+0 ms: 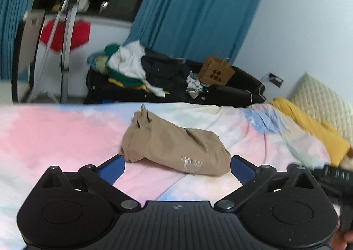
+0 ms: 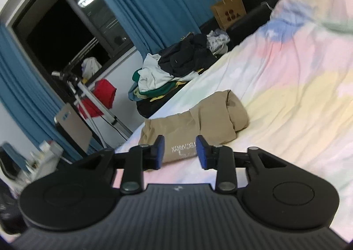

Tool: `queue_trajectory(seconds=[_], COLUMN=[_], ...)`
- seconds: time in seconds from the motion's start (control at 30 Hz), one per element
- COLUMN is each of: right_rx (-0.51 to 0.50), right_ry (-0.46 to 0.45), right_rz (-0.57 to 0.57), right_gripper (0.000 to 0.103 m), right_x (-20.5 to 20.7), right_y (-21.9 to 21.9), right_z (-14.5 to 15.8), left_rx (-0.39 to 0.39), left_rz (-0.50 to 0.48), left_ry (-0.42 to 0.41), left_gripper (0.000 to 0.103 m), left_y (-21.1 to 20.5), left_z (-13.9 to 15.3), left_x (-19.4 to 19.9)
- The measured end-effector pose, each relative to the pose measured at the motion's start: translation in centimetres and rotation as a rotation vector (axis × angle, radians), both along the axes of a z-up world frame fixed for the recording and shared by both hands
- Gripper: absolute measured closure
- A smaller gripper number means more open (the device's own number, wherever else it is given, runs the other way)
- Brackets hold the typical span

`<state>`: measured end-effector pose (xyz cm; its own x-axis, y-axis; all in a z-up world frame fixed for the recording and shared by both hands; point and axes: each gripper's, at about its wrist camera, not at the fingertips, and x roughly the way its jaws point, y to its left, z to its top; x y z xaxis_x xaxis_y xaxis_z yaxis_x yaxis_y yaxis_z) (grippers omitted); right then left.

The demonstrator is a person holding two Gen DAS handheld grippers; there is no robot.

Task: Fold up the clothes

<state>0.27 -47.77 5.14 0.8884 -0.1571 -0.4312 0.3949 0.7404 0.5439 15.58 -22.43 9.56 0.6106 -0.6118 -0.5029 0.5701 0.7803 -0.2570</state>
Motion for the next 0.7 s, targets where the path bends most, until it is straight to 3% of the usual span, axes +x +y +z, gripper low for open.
queue_trajectory(seconds=[0.1,0.27,0.5,0.6,0.7], right_rx=[-0.037,-0.083,-0.155,-0.046,0.153], right_ry=[-0.008,-0.022,-0.014,-0.031,-0.058], right_rz=[0.008,0.013,0.059,0.059,0.021], right_gripper=[0.034,0.028,0.026,0.026,0.026], right_x=[-2.2,-4.8,-5.5,-4.5,-2.6], right_y=[1.9,4.6,7.9,6.8,3.9], right_z=[1.0,1.5,0.5,-1.0,-3.8], left_rx=[0.022,0.049,0.068,0.012,-0.089], left_rz=[-0.006,-0.007,0.013,0.019,0.037], left_ry=[-0.04,-0.091,-0.118,-0.051,0.074], left_gripper=[0.0,0.0,0.0,0.0,0.0], left_y=[1.6,4.5,6.9,7.7,7.8], left_z=[1.2,2.8,2.4,1.4,-0.9], left_x=[-3.4,-8.6,-11.0,-9.5,-6.4])
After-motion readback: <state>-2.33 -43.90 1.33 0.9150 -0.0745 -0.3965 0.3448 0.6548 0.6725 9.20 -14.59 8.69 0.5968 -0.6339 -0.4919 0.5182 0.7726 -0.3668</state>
